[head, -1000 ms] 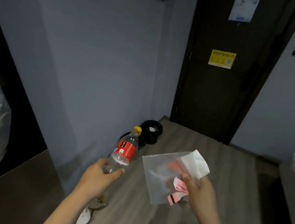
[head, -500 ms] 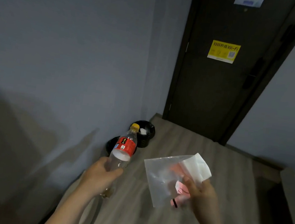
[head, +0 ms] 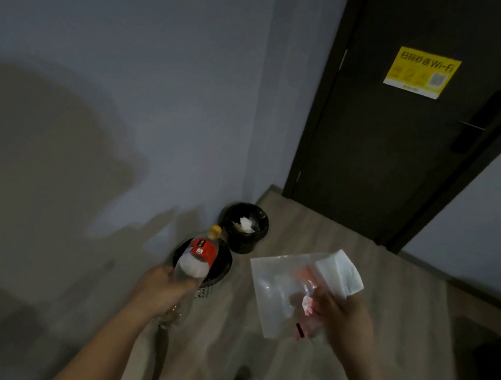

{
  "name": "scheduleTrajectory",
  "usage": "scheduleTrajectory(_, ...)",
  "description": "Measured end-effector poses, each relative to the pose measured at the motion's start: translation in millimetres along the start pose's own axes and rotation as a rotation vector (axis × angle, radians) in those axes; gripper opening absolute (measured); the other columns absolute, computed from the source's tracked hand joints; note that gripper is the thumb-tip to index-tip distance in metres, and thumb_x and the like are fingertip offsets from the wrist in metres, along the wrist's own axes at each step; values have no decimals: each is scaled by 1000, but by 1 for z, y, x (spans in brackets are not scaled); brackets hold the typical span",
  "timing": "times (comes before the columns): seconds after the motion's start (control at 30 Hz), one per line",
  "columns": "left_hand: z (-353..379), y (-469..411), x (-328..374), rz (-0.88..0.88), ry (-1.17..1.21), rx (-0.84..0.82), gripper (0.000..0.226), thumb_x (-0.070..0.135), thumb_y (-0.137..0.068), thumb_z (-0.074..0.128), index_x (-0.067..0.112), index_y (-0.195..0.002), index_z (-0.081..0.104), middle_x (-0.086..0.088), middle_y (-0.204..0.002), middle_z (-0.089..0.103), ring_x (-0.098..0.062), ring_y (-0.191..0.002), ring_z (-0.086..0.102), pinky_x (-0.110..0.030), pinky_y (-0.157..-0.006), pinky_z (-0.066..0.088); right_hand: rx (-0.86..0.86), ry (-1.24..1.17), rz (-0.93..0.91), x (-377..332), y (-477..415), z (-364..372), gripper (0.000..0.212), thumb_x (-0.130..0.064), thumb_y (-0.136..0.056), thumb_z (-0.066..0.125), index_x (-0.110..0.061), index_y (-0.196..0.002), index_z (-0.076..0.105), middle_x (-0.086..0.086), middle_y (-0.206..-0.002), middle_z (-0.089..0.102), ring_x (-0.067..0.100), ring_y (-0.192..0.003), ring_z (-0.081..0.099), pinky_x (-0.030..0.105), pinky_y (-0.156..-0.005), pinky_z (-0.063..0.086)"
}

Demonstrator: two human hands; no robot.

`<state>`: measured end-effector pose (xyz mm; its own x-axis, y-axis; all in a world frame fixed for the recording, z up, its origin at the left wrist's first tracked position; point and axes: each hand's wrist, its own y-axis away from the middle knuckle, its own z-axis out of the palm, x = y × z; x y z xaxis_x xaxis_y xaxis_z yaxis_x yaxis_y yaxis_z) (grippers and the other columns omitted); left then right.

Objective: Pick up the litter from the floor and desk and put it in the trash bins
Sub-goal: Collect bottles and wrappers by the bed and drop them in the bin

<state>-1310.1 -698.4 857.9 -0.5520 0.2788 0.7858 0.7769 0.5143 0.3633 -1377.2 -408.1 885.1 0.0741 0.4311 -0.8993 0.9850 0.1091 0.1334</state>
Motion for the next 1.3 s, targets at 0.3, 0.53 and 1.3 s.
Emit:
scheduleTrajectory(0.3, 25, -138, 48, -139, -248, -14, 59, 61, -48, 53, 13, -81, 62, -7, -87, 67, -22, -80, 63, -25, -59, 42, -74, -57, 0, -17, -179, 25, 27, -12, -93, 55, -7, -70, 67, -9, -53, 66, -3, -44, 58, 6, -40, 37)
scheduleTrajectory(0.53, 36, -237, 66, -279, -229, -30, 46, 44, -51, 70, 10, -81, 62, -8, -84, 61, -21, -76, 59, -25, -64, 41, -113, -52, 104, -22, -292, 42, 8, -21, -90, 62, -16, -96, 62, 1, -70, 68, 4, -56, 66, 12, -40, 43)
scheduleTrajectory(1.3, 88, -500, 42, -519, -414, -185, 64, 43, -74, 70, 10, -125, 48, -10, -120, 57, -28, -109, 57, -30, -81, 45, -312, 96, 338, 8, -552, 166, 10, -17, -96, 54, -16, -102, 62, 2, -85, 72, 10, -72, 72, 24, -64, 57)
